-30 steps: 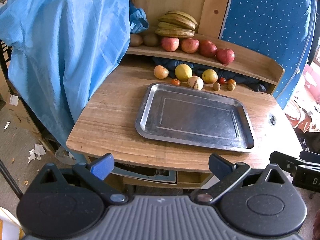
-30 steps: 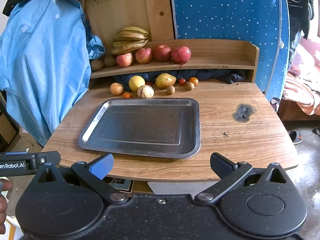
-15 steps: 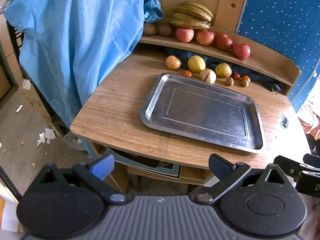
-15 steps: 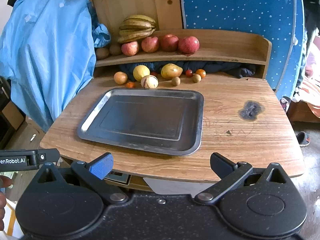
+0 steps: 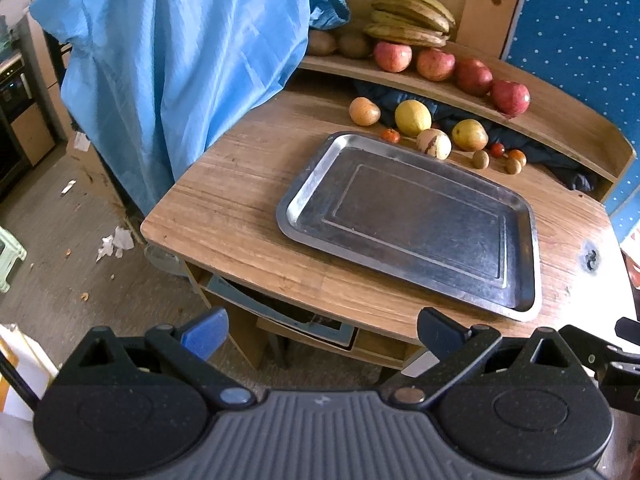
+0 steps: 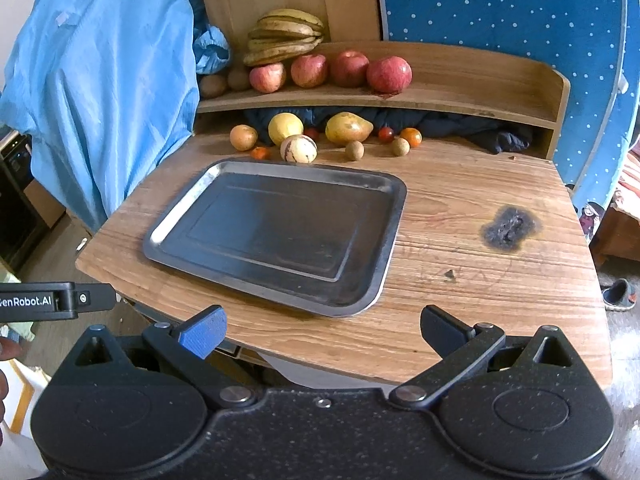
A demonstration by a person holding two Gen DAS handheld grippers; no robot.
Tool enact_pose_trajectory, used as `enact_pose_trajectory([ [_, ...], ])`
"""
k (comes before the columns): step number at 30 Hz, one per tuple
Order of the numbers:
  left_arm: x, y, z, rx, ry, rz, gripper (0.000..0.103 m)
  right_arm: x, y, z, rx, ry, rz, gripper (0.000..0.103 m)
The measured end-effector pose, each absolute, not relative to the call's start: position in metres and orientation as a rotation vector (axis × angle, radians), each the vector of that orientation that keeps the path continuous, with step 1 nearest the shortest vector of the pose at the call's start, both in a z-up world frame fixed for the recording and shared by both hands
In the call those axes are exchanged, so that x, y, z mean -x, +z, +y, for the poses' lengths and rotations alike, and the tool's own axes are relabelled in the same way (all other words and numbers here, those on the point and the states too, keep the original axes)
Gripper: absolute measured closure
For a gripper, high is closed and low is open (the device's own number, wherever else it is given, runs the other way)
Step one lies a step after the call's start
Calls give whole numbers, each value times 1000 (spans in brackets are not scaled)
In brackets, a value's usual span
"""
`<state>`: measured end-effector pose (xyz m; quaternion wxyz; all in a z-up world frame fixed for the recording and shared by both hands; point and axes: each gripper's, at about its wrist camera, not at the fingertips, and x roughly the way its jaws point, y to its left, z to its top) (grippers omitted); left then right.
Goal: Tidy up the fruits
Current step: 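Move both tools over the tray toward the loose fruits under the shelf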
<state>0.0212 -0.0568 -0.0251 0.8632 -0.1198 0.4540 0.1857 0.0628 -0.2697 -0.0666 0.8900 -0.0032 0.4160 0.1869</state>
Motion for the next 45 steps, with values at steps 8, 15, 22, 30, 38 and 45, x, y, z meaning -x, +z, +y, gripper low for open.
enact_pose_trajectory([
  [8,-28,-18,-65,252,441,938,1,-76,-69,-282,5,436,870,1],
  [15,-45,-12,-61,231,443,929,1,-92,-68,-280,-11,449,864,0],
  [22,-83,-13,-41,204,401,923,1,-118,-69,-268,-41,432,850,0],
  [30,-164,-18,2,165,276,922,1,-171,-74,-241,-70,323,847,0],
  [38,-232,-39,49,142,125,947,1,-205,-93,-193,-106,212,852,1],
  [45,-274,-55,59,133,-27,969,1,-220,-94,-164,-43,149,818,1],
])
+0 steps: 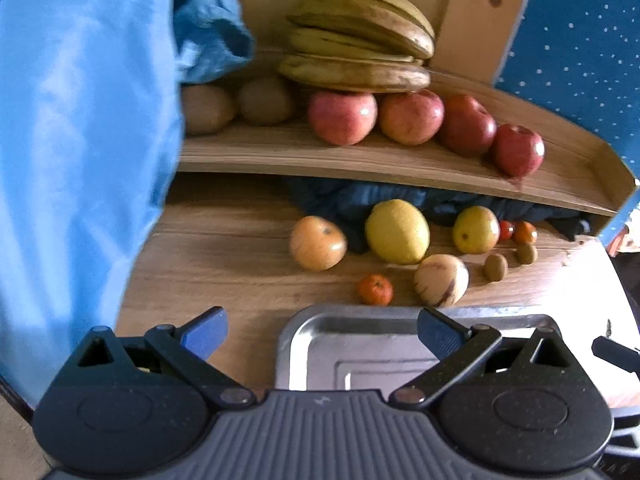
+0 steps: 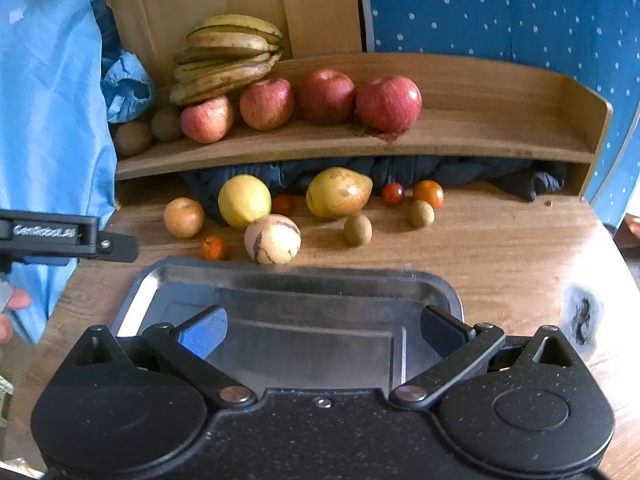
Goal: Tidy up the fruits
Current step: 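Move both tools over the tray toward the loose fruits under the shelf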
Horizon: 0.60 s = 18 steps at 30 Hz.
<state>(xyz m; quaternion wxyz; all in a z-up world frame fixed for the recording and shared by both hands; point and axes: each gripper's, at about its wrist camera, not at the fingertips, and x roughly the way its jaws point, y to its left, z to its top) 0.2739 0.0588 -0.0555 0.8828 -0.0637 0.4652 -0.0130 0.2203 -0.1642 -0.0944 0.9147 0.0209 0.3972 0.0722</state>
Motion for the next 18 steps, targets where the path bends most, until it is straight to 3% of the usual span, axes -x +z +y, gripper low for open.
enact_pose_trajectory([
  [14,-329,-91,51,111,-90,1114,1,-251,-101,-139,74,155,846,1],
  [18,-339,-96,49,109,-105,1136,1,-265,-105,-134,85,174,842,6],
])
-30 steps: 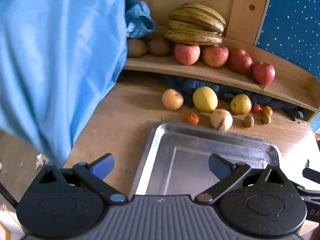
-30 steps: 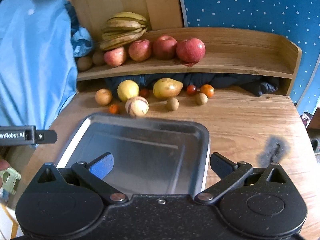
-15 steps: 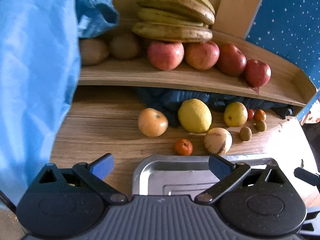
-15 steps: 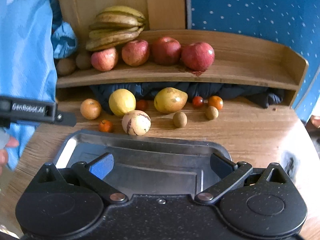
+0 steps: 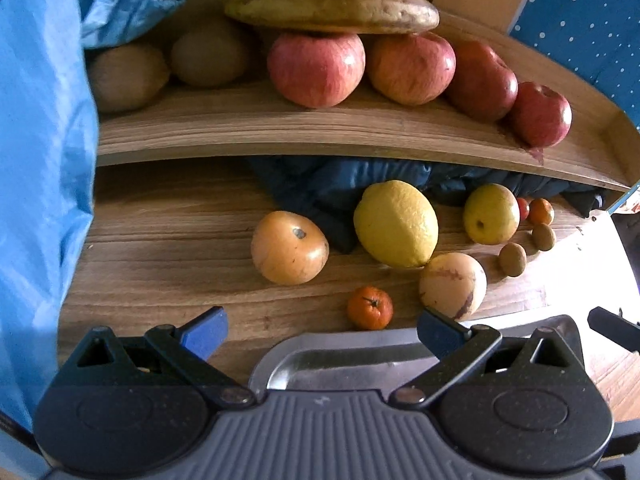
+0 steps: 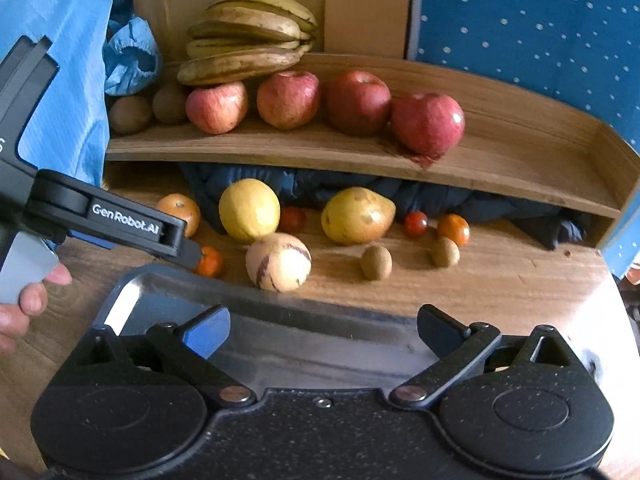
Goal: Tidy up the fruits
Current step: 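Move both tools over the tray toward the loose fruits under the shelf, then close the left tool on the tangerine while the right tool grasps the brown-streaked fruit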
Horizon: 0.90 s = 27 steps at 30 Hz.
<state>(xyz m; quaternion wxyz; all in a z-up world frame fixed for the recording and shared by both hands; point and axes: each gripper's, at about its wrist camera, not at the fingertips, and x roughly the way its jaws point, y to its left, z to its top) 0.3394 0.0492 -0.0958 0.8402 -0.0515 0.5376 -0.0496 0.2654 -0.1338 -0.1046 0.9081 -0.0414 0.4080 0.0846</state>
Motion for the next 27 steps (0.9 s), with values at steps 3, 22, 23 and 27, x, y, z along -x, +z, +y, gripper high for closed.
enact_pose_trajectory([
  [3,-346,-99,48,113,-124,1150,2,-277,-108,-130,92,193,840,12],
  [22,-359,-114,54,233,-206,1215,31,-319,-130,-117,133,291,892,31],
  [23,-359,-114,54,235,-207,1214,32,-320,-131,-116,134,292,895,31],
  [27,-361,-114,55,243,-209,1207,40,-324,-134,-114,137,299,899,33],
])
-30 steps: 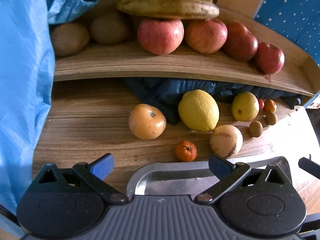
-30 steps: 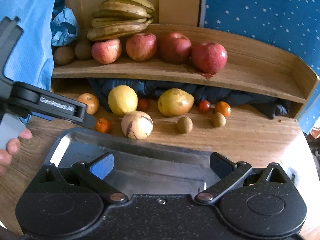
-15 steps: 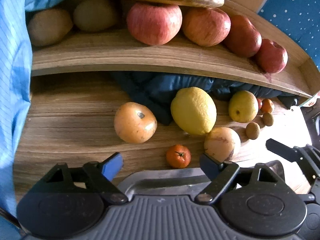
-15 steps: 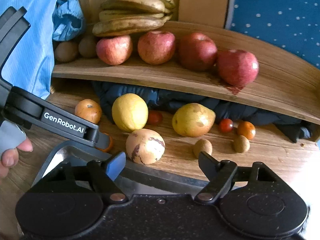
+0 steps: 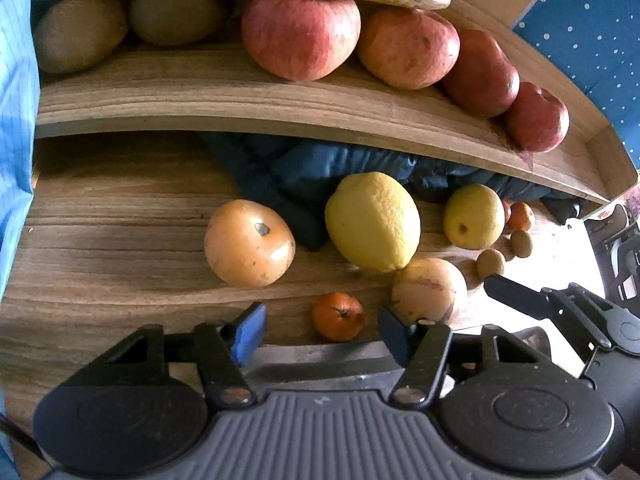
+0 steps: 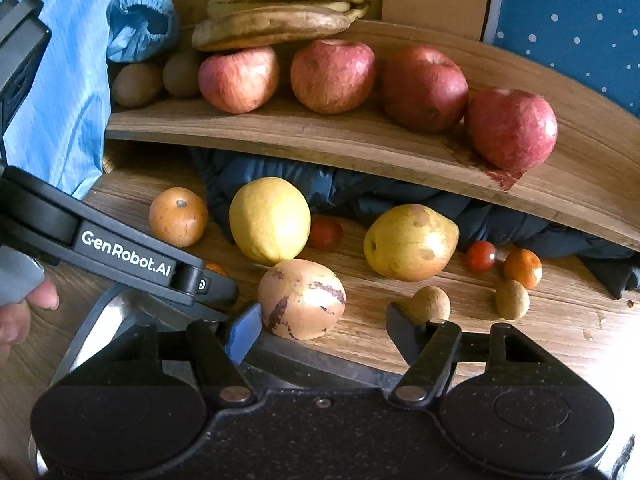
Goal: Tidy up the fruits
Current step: 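Close the left tool on the tangerine while the right tool grasps the brown-streaked fruit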
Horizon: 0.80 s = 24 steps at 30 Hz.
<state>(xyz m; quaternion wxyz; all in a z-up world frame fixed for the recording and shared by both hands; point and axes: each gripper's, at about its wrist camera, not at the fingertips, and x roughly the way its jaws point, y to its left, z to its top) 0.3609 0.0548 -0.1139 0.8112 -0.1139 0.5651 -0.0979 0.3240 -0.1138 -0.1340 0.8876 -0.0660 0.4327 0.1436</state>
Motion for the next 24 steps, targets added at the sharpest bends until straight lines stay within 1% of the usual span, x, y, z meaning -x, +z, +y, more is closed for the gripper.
enact_pose_trajectory([
  [2,-362,-114,55,246,-211,1207,47,-325,-135,-112,141,303,899,33],
  [5,-362,-115,55,256,-220,1206,54,-328,-136,-111,136,310,903,34],
  [7,-361,-116,56,282,-238,1206,59,-329,-137,-111,118,321,909,37],
  [9,-361,-117,56,287,-243,1209,61,-332,-138,-112,97,334,914,43],
  [13,-361,-117,55,287,-242,1211,69,-335,-140,-110,87,348,923,48],
  [17,-361,-118,54,293,-245,1211,72,-336,-141,-111,81,352,922,48],
  [24,-360,-113,58,303,-242,1189,73,-333,-139,-112,68,349,908,49],
])
